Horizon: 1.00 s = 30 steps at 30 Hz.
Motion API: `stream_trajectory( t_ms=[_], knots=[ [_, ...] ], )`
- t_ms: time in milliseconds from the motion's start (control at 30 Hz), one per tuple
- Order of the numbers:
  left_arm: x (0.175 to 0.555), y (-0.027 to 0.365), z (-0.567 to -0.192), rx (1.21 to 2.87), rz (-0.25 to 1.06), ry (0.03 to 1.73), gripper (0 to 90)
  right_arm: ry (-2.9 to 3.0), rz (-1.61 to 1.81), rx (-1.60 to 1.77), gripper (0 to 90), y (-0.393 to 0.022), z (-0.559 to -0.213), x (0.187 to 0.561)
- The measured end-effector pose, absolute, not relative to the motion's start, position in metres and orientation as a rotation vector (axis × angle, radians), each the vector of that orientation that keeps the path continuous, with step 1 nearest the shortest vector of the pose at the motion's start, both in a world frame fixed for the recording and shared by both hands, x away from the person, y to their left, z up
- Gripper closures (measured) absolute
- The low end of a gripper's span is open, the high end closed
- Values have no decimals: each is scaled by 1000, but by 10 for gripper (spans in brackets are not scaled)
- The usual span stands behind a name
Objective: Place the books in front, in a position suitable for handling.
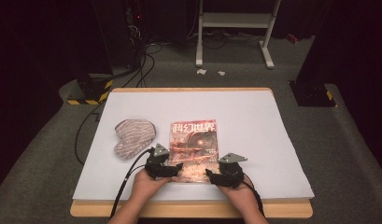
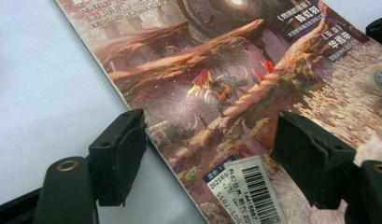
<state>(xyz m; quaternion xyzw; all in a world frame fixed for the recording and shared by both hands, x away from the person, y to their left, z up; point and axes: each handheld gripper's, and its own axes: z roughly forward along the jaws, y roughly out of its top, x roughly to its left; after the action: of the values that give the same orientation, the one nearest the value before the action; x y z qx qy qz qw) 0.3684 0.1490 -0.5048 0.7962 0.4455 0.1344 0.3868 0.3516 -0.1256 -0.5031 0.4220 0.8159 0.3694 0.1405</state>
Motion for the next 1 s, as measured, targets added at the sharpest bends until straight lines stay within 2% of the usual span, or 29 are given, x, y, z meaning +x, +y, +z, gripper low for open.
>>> stream_trajectory(
  t_ms=[300, 1000],
  knots=[
    [368, 151, -505, 1993, 350, 1161, 320, 2359, 1059, 1237, 329, -125, -503, 352],
    [367, 152, -505, 1975, 355, 1161, 353, 2352, 1062, 1233, 329, -125, -503, 351]
  ],
)
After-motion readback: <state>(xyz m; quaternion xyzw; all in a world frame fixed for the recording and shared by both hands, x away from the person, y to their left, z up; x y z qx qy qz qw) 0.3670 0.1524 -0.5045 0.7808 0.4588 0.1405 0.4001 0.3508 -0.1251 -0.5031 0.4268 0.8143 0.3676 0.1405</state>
